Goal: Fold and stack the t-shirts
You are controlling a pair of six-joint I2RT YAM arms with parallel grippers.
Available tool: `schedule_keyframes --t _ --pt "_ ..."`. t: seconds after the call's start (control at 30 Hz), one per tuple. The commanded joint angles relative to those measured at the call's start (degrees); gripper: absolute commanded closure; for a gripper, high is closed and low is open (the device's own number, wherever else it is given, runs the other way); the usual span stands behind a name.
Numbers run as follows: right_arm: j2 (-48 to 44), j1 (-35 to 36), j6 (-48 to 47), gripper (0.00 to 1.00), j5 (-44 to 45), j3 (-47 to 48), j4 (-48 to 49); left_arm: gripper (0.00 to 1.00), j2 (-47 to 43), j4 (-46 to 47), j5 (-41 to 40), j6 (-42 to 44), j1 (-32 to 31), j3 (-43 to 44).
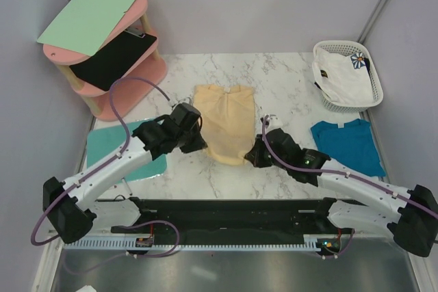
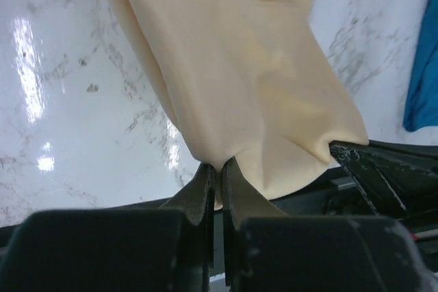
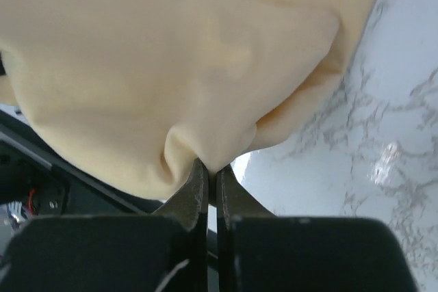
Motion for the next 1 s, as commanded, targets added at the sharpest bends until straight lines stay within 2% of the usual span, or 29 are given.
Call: schedule_keyframes --t 0.0,0.13,0.33,0.6,0.77,0.83,0.87,0.9,0.93,0.97 --pt "5.0 -0.3 -8.4 1.00 10.9 12.0 -2.2 0.98 5.1 -2.6 -4.6 7.2 4.7 10.5" --pt "13.4 -3.7 -14.1 1.00 15.2 21.0 -0.9 0.98 10.5 -2.2 -3.9 12.1 8.9 18.0" --pt "23.3 -12.6 -16.9 1.00 10.0 27.4 4.6 0.98 20.3 -1.4 -2.6 18.3 13.2 28.2" --pt "36.2 -18.2 -19.2 1.00 5.6 35.1 8.4 0.98 37.2 -1.0 2.4 21.9 18.0 40.9" --pt "46.0 -22.0 -19.0 0.94 1.5 42.3 9.0 0.98 44.7 -0.9 7.0 22.1 21.5 47.8" --pt "49.6 -23.7 -18.4 0.77 1.3 44.7 9.8 0.89 48.6 -0.9 10.4 22.3 22.6 51.9" --pt "50.8 -24.2 -18.3 0.68 1.7 45.6 10.4 0.77 50.2 -1.0 12.0 22.6 23.7 53.6" --pt "52.9 -25.4 -17.5 0.58 2.2 46.8 10.8 0.44 52.6 -1.0 12.7 22.7 24.2 55.5" --pt "53.7 -25.8 -17.1 0.51 2.9 48.4 11.4 0.31 53.9 -1.0 13.3 22.9 24.8 58.8" --pt "54.1 -26.3 -16.8 0.45 4.4 48.7 12.4 0.22 54.8 -1.2 13.2 23.3 25.5 60.4"
